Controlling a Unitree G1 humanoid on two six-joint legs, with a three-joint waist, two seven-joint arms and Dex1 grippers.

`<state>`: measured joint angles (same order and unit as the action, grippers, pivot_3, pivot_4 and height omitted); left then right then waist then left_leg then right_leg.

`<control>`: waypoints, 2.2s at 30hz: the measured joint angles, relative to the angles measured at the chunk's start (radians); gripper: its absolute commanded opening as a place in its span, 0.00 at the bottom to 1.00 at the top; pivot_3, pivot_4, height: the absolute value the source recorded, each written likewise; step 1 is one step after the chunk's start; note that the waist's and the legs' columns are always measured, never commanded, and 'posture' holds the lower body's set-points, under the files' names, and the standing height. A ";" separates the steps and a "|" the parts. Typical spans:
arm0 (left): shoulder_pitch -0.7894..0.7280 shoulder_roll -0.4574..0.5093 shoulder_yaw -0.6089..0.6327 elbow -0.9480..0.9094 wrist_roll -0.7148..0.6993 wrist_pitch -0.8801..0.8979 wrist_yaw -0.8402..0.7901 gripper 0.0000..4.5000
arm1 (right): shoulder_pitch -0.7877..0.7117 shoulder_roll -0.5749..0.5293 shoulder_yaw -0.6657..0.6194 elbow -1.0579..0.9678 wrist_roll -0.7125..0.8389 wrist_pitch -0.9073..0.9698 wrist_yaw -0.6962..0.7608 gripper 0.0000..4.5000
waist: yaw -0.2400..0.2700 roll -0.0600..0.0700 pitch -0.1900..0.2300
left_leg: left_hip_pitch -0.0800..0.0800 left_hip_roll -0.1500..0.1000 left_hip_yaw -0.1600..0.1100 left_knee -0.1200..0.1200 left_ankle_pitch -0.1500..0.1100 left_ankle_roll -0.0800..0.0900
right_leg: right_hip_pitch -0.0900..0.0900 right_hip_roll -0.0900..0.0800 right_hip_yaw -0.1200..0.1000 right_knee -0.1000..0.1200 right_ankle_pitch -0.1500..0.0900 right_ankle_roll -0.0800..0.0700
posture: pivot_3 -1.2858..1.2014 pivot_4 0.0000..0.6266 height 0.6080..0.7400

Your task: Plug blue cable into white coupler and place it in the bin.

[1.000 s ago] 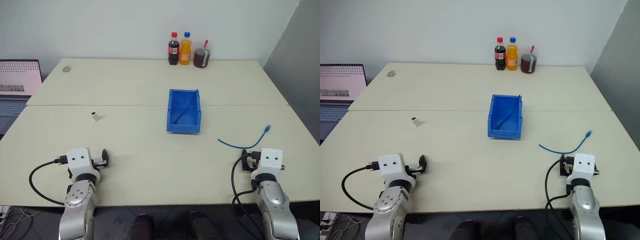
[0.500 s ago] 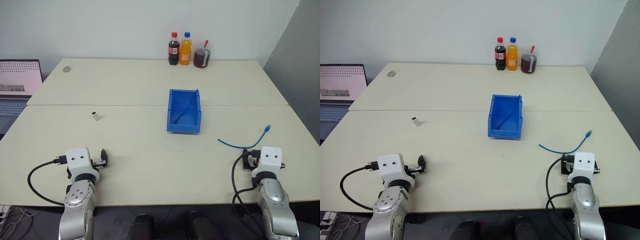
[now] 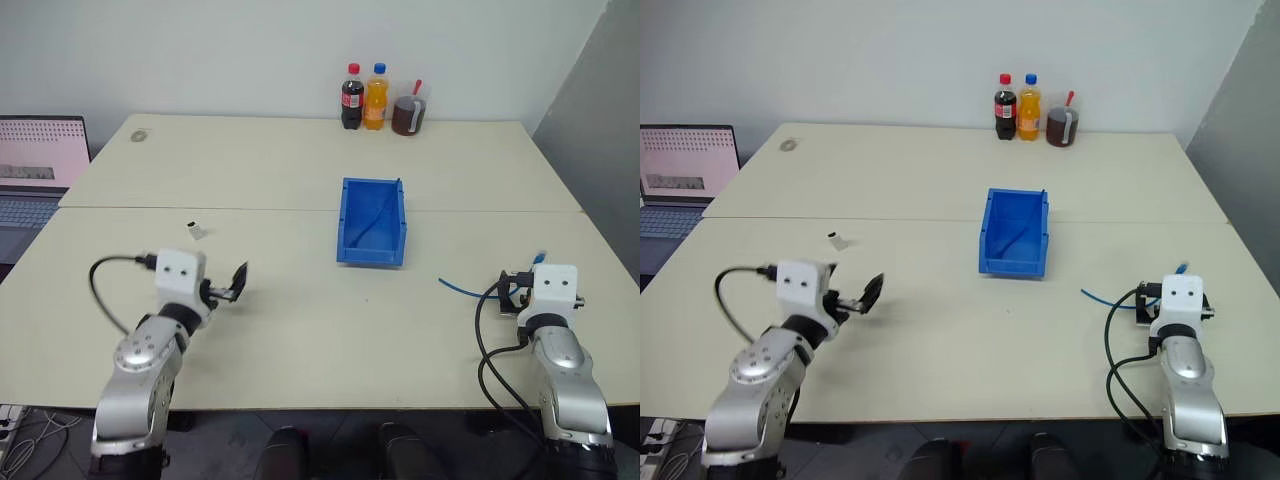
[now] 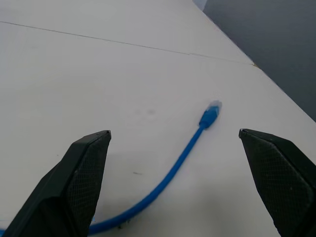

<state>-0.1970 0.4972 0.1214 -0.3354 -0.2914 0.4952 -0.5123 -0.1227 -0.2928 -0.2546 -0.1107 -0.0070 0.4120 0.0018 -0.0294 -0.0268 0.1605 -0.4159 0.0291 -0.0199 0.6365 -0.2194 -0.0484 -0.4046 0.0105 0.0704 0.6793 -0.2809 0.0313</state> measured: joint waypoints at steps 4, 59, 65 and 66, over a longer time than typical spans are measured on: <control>-0.256 0.040 -0.203 0.028 -0.070 -0.007 -0.307 1.00 | -0.145 -0.012 -0.019 0.179 0.026 0.027 -0.004 0.98 | -0.004 0.000 0.000 | 0.000 0.000 0.003 0.000 0.000 0.000 | 0.000 0.000 0.002 -0.001 0.001 0.002 | 0.52 0.24 1.00; 0.764 0.008 0.033 -0.383 0.008 -0.244 -0.234 1.00 | -0.661 -0.134 0.717 0.376 0.470 0.356 1.293 0.01 | -0.029 -0.006 0.016 | 0.003 0.011 -0.002 -0.002 0.000 0.000 | 0.000 0.001 -0.001 0.001 -0.001 -0.002 | 0.52 0.24 1.00; 0.942 -0.064 0.047 -0.424 0.073 -0.333 -0.144 1.00 | -0.766 0.012 0.790 0.735 0.314 0.131 1.397 0.05 | -0.021 -0.005 0.016 | 0.003 0.011 0.002 -0.002 0.000 0.000 | -0.001 0.001 0.000 0.001 -0.005 -0.009 | 0.52 0.24 1.00; 0.953 -0.073 0.052 -0.427 0.074 -0.339 -0.129 1.00 | -0.779 0.040 0.788 0.786 0.293 0.090 1.406 0.11 | -0.024 -0.005 0.016 | 0.003 0.012 0.003 -0.002 0.000 0.000 | -0.001 0.001 0.000 0.001 -0.005 -0.009 | 0.52 0.24 1.00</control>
<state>0.7558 0.4247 0.1736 -0.7627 -0.2173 0.1564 -0.6410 -0.9017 -0.2528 0.5333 0.6756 0.2862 0.5020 1.4074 -0.0530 -0.0316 0.1768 -0.4129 0.0412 -0.0169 0.6342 -0.2194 -0.0480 -0.4054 0.0118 0.0707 0.6802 -0.2860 0.0227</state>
